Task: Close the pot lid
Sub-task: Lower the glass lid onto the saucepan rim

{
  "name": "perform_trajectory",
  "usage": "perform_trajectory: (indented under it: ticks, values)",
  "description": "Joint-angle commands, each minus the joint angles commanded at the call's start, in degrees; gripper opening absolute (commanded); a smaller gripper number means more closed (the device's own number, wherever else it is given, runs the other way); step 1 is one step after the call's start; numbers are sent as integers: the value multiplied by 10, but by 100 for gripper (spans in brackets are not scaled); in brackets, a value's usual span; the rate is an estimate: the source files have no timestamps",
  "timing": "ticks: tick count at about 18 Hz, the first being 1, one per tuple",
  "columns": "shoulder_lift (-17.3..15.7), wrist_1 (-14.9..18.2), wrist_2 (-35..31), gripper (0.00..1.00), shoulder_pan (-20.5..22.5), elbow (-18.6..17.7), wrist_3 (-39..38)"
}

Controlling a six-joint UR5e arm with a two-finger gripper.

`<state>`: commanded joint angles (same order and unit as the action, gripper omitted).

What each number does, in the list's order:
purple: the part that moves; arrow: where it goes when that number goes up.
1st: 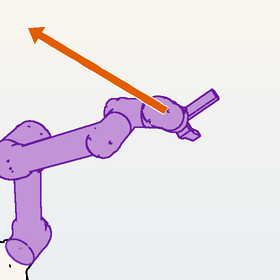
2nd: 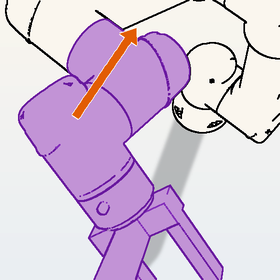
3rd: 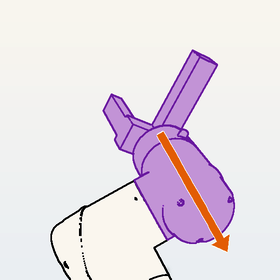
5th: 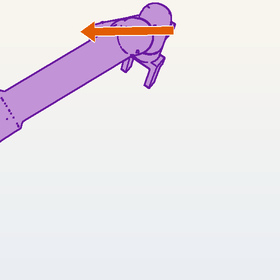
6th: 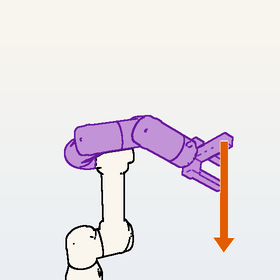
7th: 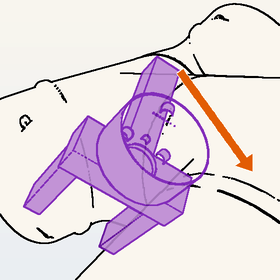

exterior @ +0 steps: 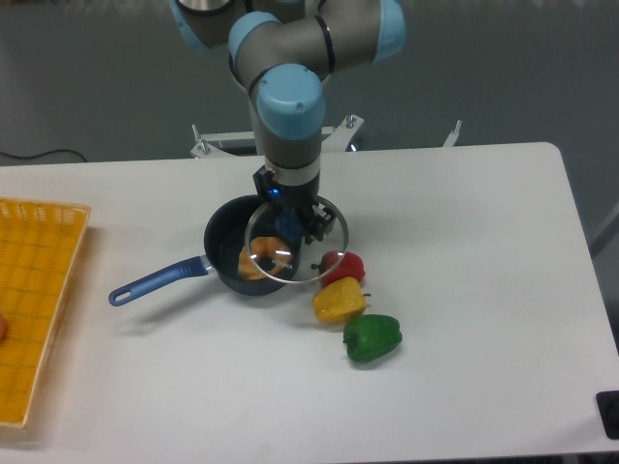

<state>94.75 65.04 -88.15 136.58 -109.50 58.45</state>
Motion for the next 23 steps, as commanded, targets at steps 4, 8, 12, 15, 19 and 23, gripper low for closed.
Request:
perform_trajectory:
  ticks: [4, 8, 12, 15, 19, 23]
  values:
    - [-9, 0, -1, 60, -1, -11, 0]
    - [-4, -1, -14, 60, -15, -16, -17]
    - [-3, -1, -16, 60, -21, -17, -23]
    - [-1, -2, -16, 60, -32, -17, -31]
    - [0, -2, -16, 60, -39, -17, -35]
    - [0, -2, -16, 60, -47, -17, -47]
